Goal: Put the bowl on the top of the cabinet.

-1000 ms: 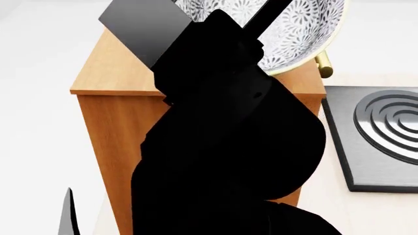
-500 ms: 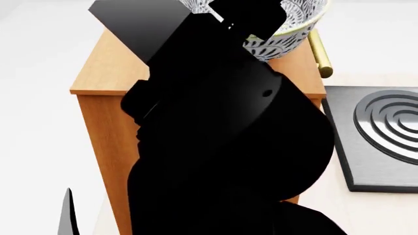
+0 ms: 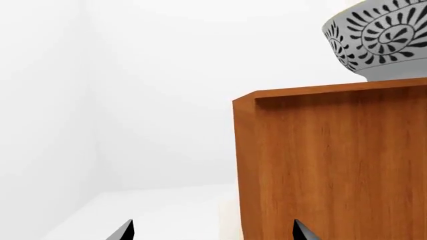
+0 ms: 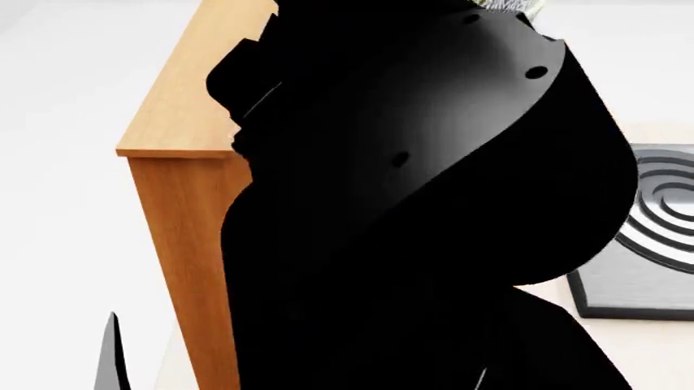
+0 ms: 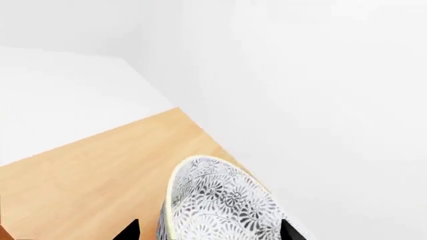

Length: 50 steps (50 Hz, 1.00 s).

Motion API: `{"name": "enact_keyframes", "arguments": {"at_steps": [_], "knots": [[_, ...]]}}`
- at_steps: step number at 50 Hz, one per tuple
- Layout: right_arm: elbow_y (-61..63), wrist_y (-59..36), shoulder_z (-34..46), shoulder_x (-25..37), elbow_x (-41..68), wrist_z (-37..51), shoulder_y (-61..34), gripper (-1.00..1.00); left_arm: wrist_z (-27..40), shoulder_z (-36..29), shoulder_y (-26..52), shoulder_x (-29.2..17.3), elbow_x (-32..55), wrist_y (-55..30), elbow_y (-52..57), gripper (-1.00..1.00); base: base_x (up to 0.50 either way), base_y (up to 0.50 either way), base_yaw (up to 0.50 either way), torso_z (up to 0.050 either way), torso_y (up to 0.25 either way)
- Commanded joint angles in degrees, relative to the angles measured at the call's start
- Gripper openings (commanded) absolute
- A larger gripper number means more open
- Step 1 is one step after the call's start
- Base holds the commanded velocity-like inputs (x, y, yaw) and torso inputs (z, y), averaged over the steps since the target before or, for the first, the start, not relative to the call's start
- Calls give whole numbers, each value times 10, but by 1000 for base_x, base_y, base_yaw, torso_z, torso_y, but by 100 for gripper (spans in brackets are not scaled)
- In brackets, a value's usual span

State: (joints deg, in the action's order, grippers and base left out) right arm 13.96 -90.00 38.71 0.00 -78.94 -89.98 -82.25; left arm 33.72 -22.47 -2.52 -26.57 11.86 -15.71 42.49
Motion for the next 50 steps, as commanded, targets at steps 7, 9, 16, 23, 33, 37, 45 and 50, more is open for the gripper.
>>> {"name": "enact_keyframes", "arguments": {"at_steps": [7,9,16,23,33,37,45,50], "knots": [[-40,0,-84,0,-11,0,-128,100,3,1,0,-3,1,-3,5,100,0,0,0,0,0],[-47,0,-76,0,-27,0,-136,100,4,1,2,-3,2,-7,8,100,0,0,0,0,0],[-62,0,-62,0,-56,0,-167,100,4,-3,3,-2,1,-7,8,100,0,0,0,0,0],[-33,0,-60,12,-86,0,-148,100,5,-3,3,-2,2,-7,8,100,0,0,0,0,0],[111,123,-179,0,-158,0,17,100,7,-8,4,-1,-3,-5,6,100,0,0,0,0,0],[169,157,-202,0,-176,0,84,100,6,-9,7,-1,-1,-8,5,100,0,0,0,0,0],[279,209,-242,0,-209,0,207,100,6,-7,5,-3,0,-3,4,100,0,0,0,0,0],[314,217,-261,0,-213,0,246,100,8,-6,5,-4,1,-5,6,100,0,0,0,0,0]]}}
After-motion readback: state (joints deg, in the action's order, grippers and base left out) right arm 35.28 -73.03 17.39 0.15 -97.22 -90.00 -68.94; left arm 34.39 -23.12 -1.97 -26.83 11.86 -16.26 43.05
